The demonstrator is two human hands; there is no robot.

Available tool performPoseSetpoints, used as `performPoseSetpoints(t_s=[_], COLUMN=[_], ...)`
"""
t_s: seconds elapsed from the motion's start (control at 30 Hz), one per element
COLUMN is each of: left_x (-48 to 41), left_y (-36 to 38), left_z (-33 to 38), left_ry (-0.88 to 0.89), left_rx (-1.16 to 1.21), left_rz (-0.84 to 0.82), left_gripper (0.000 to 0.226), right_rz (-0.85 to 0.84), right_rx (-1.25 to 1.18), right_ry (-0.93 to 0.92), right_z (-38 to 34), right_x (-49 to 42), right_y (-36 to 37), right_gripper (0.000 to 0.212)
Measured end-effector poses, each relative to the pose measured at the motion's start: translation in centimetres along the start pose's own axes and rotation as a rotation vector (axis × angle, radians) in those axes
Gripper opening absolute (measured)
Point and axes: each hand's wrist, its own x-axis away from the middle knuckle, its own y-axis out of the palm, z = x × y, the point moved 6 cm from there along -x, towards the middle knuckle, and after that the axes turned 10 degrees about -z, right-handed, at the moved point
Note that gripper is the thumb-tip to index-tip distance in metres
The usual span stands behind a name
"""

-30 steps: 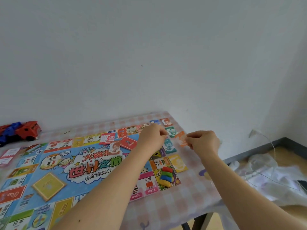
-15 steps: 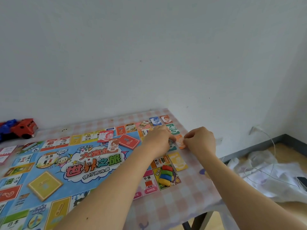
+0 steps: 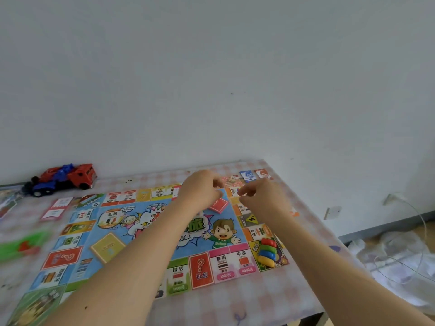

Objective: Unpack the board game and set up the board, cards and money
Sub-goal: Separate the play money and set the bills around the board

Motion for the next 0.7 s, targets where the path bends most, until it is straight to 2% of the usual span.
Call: performPoseSetpoints(t_s=[0.13,0.2,0.47,0.6,0.7], left_x=[1.3,1.4,0.4,0.2,0.2], left_y=[-1.0,-0.8,-0.2,-0.4,-0.9], left_z=[-4.0,-5.4,-6.9,-7.2,-7.1], left_ry=[-0.089,-0.125,-0.164,-0.161,-0.137], left_rx=[-0.040,-0.070,-0.139,-0.125,-0.088], left_rz=[-0.088,-0.145,-0.226,-0.231,-0.195], left_gripper=[0.038,0.048,0.062,0.060,0.039], right_rz=[-0.091,-0.088,-0.064,-0.050,-0.016], right_rx=[-0.003,-0.022,-0.044,-0.053,-0.105], right_ry=[-0.103,-0.107,-0.082,-0.077,-0.073], right_z=[-3.1,-3.5,-3.3,-3.3,-3.2], right_x=[-0.6,-0.8,-1.5,-1.8,-2.0], right_y=[2.4,3.1,3.6,3.7,3.6], right_gripper=[0.022,0.020,0.020,0.021,0.019])
